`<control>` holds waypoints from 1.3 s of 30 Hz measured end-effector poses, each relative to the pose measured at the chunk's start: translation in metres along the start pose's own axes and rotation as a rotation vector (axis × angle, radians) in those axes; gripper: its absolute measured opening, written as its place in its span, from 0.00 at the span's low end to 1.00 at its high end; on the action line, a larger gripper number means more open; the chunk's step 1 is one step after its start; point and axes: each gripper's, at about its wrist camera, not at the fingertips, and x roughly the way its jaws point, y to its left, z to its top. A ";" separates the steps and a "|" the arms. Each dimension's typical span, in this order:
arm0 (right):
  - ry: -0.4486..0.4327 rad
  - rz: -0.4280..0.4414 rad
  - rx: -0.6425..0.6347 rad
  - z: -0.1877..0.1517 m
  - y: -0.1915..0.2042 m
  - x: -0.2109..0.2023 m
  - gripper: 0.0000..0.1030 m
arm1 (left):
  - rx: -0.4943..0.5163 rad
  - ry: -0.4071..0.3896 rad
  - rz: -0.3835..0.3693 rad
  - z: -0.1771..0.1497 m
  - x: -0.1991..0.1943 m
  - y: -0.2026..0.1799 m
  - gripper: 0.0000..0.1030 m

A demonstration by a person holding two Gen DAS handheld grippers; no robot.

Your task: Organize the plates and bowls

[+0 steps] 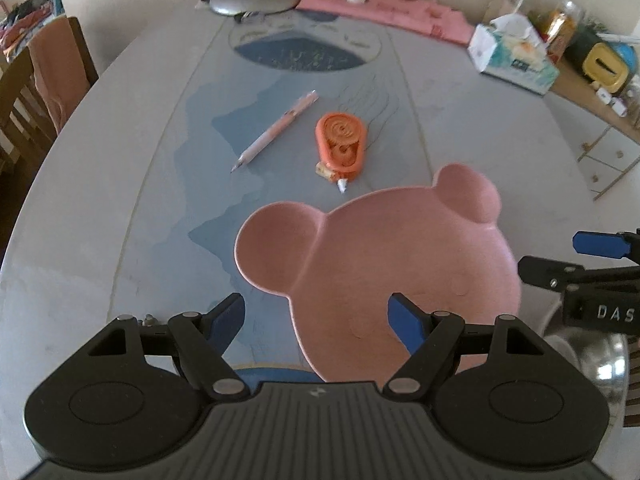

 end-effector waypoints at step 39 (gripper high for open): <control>-0.020 0.017 0.038 0.004 0.005 -0.003 0.05 | -0.041 -0.016 0.070 0.005 -0.002 0.004 0.08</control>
